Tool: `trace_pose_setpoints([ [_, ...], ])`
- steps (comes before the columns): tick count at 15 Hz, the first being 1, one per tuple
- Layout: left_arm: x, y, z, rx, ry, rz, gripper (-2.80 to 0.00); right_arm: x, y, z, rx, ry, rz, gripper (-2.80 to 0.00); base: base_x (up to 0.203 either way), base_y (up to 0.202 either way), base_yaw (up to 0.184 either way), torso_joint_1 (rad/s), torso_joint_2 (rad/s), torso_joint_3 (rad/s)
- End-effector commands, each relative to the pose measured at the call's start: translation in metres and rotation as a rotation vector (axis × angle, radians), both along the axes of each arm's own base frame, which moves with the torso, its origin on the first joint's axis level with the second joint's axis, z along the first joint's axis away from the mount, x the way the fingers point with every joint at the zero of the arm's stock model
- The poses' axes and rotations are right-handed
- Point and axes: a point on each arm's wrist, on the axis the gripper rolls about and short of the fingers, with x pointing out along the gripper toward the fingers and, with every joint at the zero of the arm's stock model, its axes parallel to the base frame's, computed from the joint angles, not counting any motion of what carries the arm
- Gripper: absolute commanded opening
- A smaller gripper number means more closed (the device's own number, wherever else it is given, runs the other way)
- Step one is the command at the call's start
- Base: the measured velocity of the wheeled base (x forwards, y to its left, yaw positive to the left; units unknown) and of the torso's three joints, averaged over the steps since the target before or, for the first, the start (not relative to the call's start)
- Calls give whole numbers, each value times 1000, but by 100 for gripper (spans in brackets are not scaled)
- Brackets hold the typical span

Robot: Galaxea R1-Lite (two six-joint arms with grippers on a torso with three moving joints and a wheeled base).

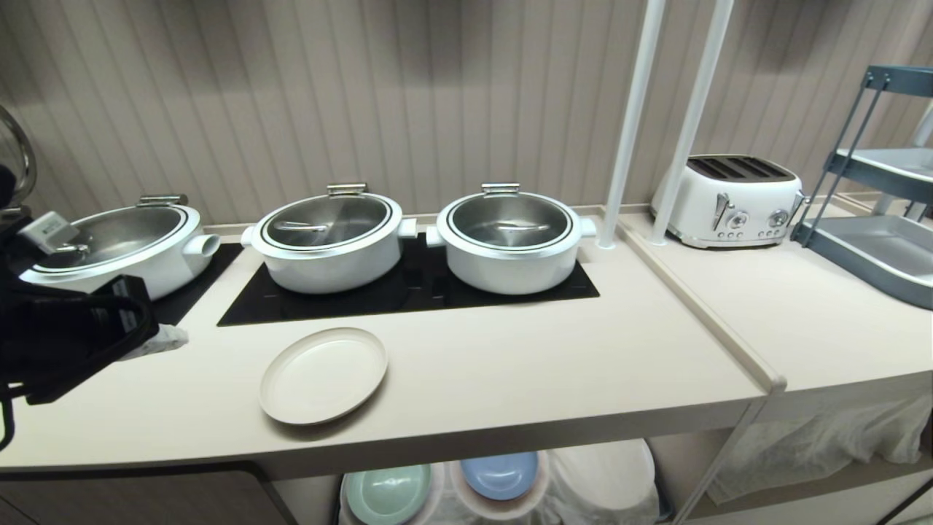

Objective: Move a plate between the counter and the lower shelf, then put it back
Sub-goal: Pick up the plate

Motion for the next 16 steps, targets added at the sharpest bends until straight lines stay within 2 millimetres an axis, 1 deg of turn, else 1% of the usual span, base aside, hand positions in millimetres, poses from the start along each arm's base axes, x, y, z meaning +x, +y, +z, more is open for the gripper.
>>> trace_pose_setpoints([
  [1, 8, 1, -1, -3, 24, 6, -280, 0, 0, 0, -1, 0, 0, -280, 0, 0, 0, 0, 0, 0],
  [3, 14, 1, 4, -20, 43, 22, -280, 0, 0, 0, -1, 0, 0, -280, 0, 0, 0, 0, 0, 0],
  [6, 28, 2, 3, -25, 91, 36, -280, 0, 0, 0, -1, 0, 0, -280, 0, 0, 0, 0, 0, 0],
  [10, 32, 8, -2, -27, 133, 65, -280, 0, 0, 0, -1, 0, 0, -280, 0, 0, 0, 0, 0, 0],
  [12, 36, 8, 1, -62, 131, 98, -280, 0, 0, 0, -1, 0, 0, -280, 0, 0, 0, 0, 0, 0],
  [16, 47, 9, -12, -85, 201, 124, -280, 0, 0, 0, -1, 0, 0, -280, 0, 0, 0, 0, 0, 0],
])
